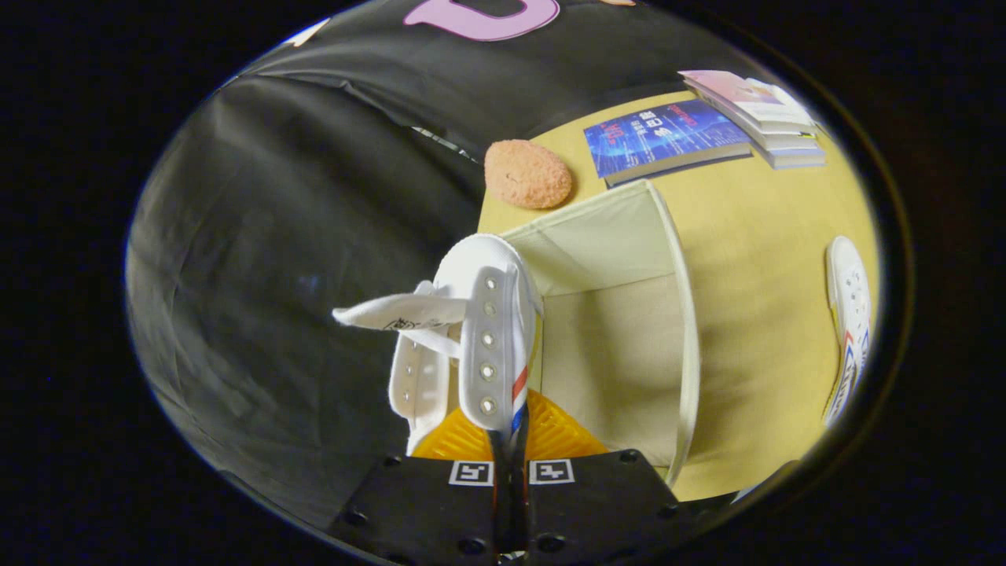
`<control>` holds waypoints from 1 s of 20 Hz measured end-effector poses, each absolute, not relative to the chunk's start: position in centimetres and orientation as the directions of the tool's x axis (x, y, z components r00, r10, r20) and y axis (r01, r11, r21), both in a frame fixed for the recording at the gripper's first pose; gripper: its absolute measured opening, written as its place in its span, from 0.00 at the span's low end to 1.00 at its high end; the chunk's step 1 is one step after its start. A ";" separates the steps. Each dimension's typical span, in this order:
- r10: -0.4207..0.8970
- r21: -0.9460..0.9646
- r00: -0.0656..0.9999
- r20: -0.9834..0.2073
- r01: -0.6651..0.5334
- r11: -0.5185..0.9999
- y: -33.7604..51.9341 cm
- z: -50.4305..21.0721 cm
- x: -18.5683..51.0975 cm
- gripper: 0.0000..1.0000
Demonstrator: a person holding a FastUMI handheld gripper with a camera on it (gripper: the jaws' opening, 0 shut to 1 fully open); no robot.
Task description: Open the storage box then place both shoes into the box .Put the left shoe in first, then the right shoe, with the right side of both shoes facing outward in a uniform manner.
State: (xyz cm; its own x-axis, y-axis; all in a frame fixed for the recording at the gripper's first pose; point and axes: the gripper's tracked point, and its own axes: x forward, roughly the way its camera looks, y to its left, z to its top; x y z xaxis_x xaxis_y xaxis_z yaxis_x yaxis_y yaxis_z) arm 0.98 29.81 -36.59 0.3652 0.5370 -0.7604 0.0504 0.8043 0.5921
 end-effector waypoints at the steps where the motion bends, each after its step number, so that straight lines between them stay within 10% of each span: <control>1: 0.525 0.583 0.361 -0.771 0.068 0.809 30.0 -37.1 0.8 0.02; 20: 0.392 0.479 0.345 -0.853 0.214 0.851 30.0 -43.2 1.5 0.03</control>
